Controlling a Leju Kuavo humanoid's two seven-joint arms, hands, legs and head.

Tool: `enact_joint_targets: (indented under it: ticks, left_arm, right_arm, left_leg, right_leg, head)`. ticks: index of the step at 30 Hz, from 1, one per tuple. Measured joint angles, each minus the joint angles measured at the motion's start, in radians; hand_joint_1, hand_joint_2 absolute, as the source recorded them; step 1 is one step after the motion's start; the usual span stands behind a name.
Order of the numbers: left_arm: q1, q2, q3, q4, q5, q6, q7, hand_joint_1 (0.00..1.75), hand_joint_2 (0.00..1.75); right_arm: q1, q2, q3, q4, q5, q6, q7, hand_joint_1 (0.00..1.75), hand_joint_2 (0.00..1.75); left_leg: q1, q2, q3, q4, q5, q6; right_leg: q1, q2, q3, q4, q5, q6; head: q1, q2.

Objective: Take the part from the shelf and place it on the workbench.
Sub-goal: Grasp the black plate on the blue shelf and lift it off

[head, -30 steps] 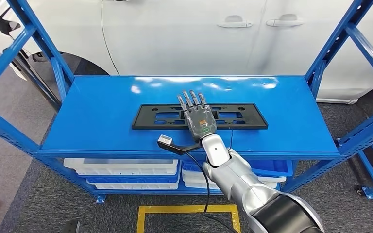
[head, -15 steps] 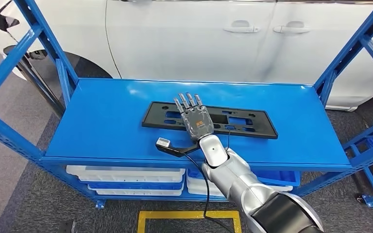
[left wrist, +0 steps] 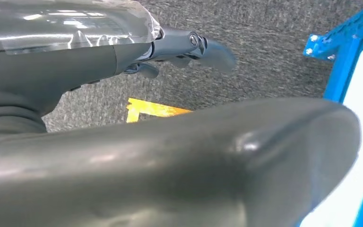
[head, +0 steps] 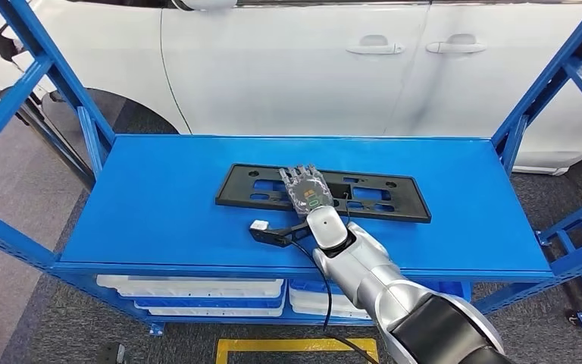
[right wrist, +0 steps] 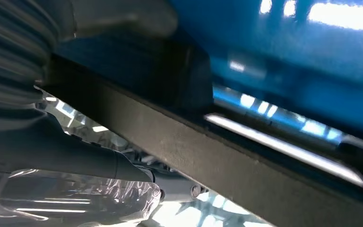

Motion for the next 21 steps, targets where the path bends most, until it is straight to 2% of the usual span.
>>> enact_joint_targets:
  ticks: [1,2,3,4,5,6,7,9,12,14,16,17,18,19,20,21]
  left_arm:
    - [0.001,0.0,0.0,0.0,0.001,-0.001,-0.001,0.0,0.0]
    - [0.002,0.0,0.0,0.0,0.001,-0.002,-0.002,0.0,0.0]
    - [0.002,0.0,0.0,0.0,0.001,-0.003,-0.004,0.0,0.0]
    - [0.001,0.0,0.0,0.0,0.001,-0.005,-0.006,0.0,0.0]
    - [0.0,0.0,0.0,0.0,0.001,-0.006,-0.008,0.0,0.0]
    - [-0.001,0.0,0.0,0.0,0.001,-0.006,-0.011,0.0,0.0]
    - [-0.002,0.0,0.0,0.0,0.002,-0.007,-0.013,0.0,0.0]
    - [-0.003,0.0,0.001,0.0,0.004,-0.007,-0.017,0.0,0.0]
    - [-0.004,-0.001,0.001,0.0,0.007,-0.008,-0.023,0.0,0.0]
    - [-0.006,-0.001,0.001,0.001,0.007,-0.008,-0.027,0.0,0.0]
    - [-0.007,0.0,0.001,0.0,0.007,-0.009,-0.029,0.0,0.0]
    - [-0.007,0.0,0.001,0.001,0.007,-0.009,-0.029,0.0,0.0]
    - [-0.007,0.0,0.001,0.0,0.007,-0.009,-0.029,0.0,0.0]
    - [-0.007,0.0,0.001,0.001,0.007,-0.009,-0.03,0.0,0.0]
    - [-0.007,0.0,0.0,0.001,0.006,-0.009,-0.035,0.0,0.0]
    - [-0.007,0.0,-0.001,0.001,0.005,-0.011,-0.044,0.0,0.44]
  right_arm:
    - [0.001,0.0,0.001,0.001,0.0,0.006,0.001,1.75,1.75]
    - [0.003,0.0,0.001,0.001,0.0,0.01,0.001,1.75,1.75]
    - [0.003,0.0,0.002,0.001,0.0,0.012,0.003,1.75,1.75]
    - [0.002,0.0,0.002,0.001,0.0,0.014,0.004,1.75,1.75]
    - [0.002,0.0,0.003,0.001,0.0,0.016,0.005,1.75,1.75]
    - [0.001,0.0,0.003,0.001,0.0,0.018,0.007,1.75,1.75]
    - [0.0,0.0,0.004,0.002,0.0,0.02,0.009,1.75,1.75]
    - [-0.001,0.0,0.005,0.002,0.0,0.02,0.014,1.75,1.75]
    - [-0.003,0.0,0.006,0.002,0.0,0.019,0.024,1.75,1.75]
    - [-0.004,0.0,0.006,0.002,0.0,0.015,0.031,1.75,1.75]
    - [-0.004,0.0,0.006,0.002,0.0,0.007,0.036,1.75,1.75]
    - [-0.004,-0.001,0.005,0.002,0.0,0.002,0.038,1.75,1.75]
    - [-0.003,-0.001,0.005,0.002,0.0,-0.004,0.038,1.75,1.75]
    - [-0.004,-0.001,0.004,0.002,0.0,-0.009,0.038,1.75,1.75]
    - [-0.004,-0.001,0.001,0.002,0.0,-0.014,0.038,1.75,1.75]
    - [-0.005,-0.001,-0.002,0.001,0.0,-0.021,0.038,1.75,1.75]
  left_leg:
    - [0.003,0.0,-0.038,0.066,-0.022,-0.005]
    - [0.005,0.0,-0.066,0.108,-0.027,-0.009]
    - [0.008,0.0,-0.077,0.113,-0.013,-0.013]
    - [0.011,0.001,-0.066,0.075,0.022,-0.016]
    - [0.014,0.001,-0.041,0.011,0.064,-0.018]
    - [0.015,0.001,-0.012,-0.056,0.096,-0.019]
    - [0.016,0.0,0.012,-0.109,0.117,-0.016]
    - [0.013,-0.002,0.026,-0.145,0.119,-0.002]
    - [0.012,-0.002,0.027,-0.151,0.123,0.019]
    - [0.013,-0.001,0.028,-0.154,0.125,0.03]
    - [0.011,-0.001,0.028,-0.154,0.123,0.036]
    - [0.01,-0.001,0.028,-0.154,0.122,0.037]
    - [0.01,-0.002,0.028,-0.153,0.121,0.038]
    - [0.009,-0.003,0.029,-0.152,0.12,0.037]
    - [0.01,-0.003,0.03,-0.15,0.117,0.035]
    - [0.01,-0.004,0.031,-0.148,0.115,0.032]
  right_leg:
    - [0.0,0.0,0.001,0.001,-0.002,-0.001]
    - [-0.001,0.001,0.003,0.002,-0.005,-0.001]
    - [-0.002,0.002,0.005,0.004,-0.008,0.001]
    - [-0.003,0.003,0.008,0.008,-0.013,0.004]
    - [-0.004,0.003,0.011,0.013,-0.019,0.008]
    - [-0.004,0.004,0.013,0.019,-0.026,0.013]
    - [-0.002,0.005,0.012,0.026,-0.032,0.019]
    - [0.001,0.007,0.008,0.032,-0.036,0.03]
    - [-0.003,0.006,0.0,0.051,-0.047,0.045]
    - [-0.006,0.003,-0.038,0.134,-0.093,0.053]
    - [-0.007,0.002,-0.102,0.26,-0.149,0.057]
    - [-0.008,0.002,-0.127,0.305,-0.16,0.059]
    - [-0.009,0.002,-0.138,0.318,-0.152,0.059]
    - [-0.01,0.002,-0.132,0.295,-0.127,0.059]
    - [-0.011,0.001,-0.11,0.24,-0.09,0.056]
    - [-0.011,0.001,-0.081,0.171,-0.055,0.052]
  head:
    - [0.0,0.0]
    - [0.0,0.0]
    - [0.0,0.0]
    - [0.0,0.0]
    - [0.0,0.0]
    - [0.0,0.0]
    - [0.0,0.0]
    - [0.0,0.0]
    - [0.0,0.0]
    - [0.0,0.0]
    - [0.0,0.0]
    - [0.0,0.0]
    - [0.0,0.0]
    - [0.0,0.0]
    - [0.0,0.0]
    - [0.0,0.0]
